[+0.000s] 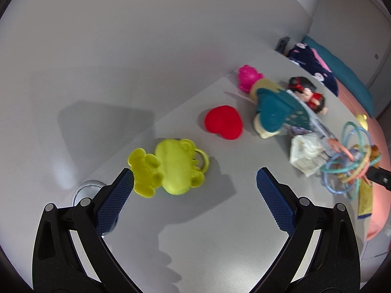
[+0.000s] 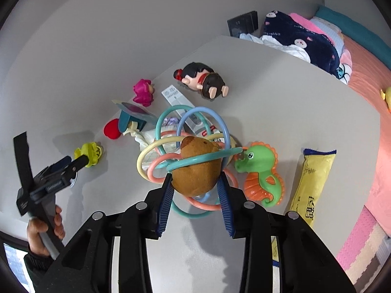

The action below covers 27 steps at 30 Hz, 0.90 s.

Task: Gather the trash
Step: 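Grasp the ring teether with the right tool while the left tool grasps the yellow-green toy, then carry the teether and yellow-green toy to the trash bag and release both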

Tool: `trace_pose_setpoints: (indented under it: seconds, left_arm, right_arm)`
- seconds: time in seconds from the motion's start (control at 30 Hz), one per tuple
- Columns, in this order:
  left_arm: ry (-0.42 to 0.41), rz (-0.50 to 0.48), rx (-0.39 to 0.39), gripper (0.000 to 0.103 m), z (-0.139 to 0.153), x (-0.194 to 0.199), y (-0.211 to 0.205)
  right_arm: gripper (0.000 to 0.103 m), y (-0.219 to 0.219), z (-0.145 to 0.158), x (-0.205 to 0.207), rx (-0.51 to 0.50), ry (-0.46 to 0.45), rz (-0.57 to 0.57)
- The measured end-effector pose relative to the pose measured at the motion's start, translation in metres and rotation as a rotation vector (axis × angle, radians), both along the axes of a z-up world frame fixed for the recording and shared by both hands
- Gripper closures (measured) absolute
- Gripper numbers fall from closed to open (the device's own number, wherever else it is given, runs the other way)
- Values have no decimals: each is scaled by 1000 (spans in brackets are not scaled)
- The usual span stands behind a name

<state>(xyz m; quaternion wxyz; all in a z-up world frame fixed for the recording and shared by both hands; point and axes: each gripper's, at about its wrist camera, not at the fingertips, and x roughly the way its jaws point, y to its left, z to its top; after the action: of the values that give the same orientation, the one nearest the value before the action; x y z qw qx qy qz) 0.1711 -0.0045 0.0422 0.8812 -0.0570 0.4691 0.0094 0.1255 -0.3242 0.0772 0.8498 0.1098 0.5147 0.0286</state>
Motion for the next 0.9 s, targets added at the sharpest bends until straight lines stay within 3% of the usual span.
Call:
trace_pose_setpoints:
  seconds: [0.2, 0.23, 0.3, 0.33, 0.37, 0.4, 0.43, 0.6, 0.9]
  left_arm:
    - [47, 36, 12, 7, -23, 15, 8]
    - [43, 40, 29, 13, -25, 16, 9]
    - [40, 32, 46, 36, -27, 15, 9]
    - [33, 30, 56, 64, -25, 14, 9]
    - [29, 21, 32, 86, -22, 12, 10]
    - [30, 14, -12, 89, -20, 12, 12]
    - [13, 8, -54, 91, -15, 8, 14]
    - [-68, -57, -73, 93, 20, -14, 4]
    - [-187, -200, -53, 93, 87, -32, -65]
  right_arm:
    - [65, 4, 13, -5, -16, 58, 25]
    - [65, 5, 17, -8, -16, 57, 31]
    - [65, 6, 22, -11, -20, 54, 39]
    - [65, 6, 25, -13, -24, 54, 42]
    - [65, 6, 27, -15, -27, 51, 44]
    - [65, 6, 31, -16, -31, 46, 44]
    - [65, 5, 33, -18, -30, 42, 44]
    - [65, 3, 52, -28, -32, 0, 42]
    - [65, -30, 86, -64, -37, -76, -17]
